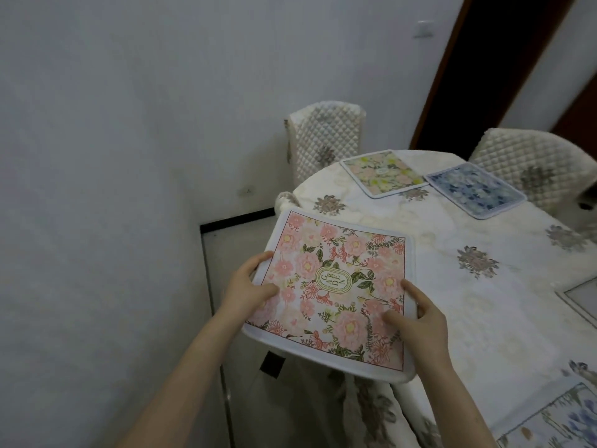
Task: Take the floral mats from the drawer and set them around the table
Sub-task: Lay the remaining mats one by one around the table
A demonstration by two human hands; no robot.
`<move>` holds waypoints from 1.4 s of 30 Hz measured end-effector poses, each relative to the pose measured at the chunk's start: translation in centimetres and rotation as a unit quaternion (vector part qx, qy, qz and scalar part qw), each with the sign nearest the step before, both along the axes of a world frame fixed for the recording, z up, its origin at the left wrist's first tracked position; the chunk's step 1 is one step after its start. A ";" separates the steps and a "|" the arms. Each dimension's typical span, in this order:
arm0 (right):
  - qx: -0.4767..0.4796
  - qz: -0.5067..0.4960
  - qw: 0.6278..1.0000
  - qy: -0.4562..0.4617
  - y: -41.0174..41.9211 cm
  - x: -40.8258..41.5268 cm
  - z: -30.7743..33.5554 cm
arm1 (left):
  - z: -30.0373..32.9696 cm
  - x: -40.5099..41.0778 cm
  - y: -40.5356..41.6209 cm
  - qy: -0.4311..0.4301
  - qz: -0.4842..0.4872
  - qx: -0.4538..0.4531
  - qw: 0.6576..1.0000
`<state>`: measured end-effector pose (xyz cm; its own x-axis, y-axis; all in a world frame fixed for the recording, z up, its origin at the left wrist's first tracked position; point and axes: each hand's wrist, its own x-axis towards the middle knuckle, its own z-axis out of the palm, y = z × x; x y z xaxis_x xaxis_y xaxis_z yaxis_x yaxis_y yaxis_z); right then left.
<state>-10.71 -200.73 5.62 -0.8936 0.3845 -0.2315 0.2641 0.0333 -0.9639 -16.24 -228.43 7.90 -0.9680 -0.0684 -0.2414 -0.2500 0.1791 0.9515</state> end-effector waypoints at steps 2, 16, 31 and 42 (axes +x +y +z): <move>0.002 -0.023 1.000 -0.007 -0.8 -1.1 0.2 | 0.2 -2.5 -0.3 -0.006 -0.027 0.011 1.000; 0.014 -0.119 0.993 -0.022 -0.8 -14.2 -0.7 | -1.5 -20.5 1.6 -0.013 -0.117 0.006 0.993; 0.000 -0.255 0.966 -0.049 1.1 -24.7 -1.5 | -1.6 -37.4 7.8 0.006 -0.245 -0.043 0.969; 0.027 -0.407 0.905 -0.118 -0.8 -29.8 -6.3 | -7.0 -48.3 12.6 0.011 -0.434 -0.072 0.898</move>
<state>-40.47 -201.56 -0.63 -0.2371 0.9101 -0.3397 0.4203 -0.2192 -0.8805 -64.57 -215.81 0.86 -0.6756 0.6861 -0.2700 0.0626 0.4182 0.9062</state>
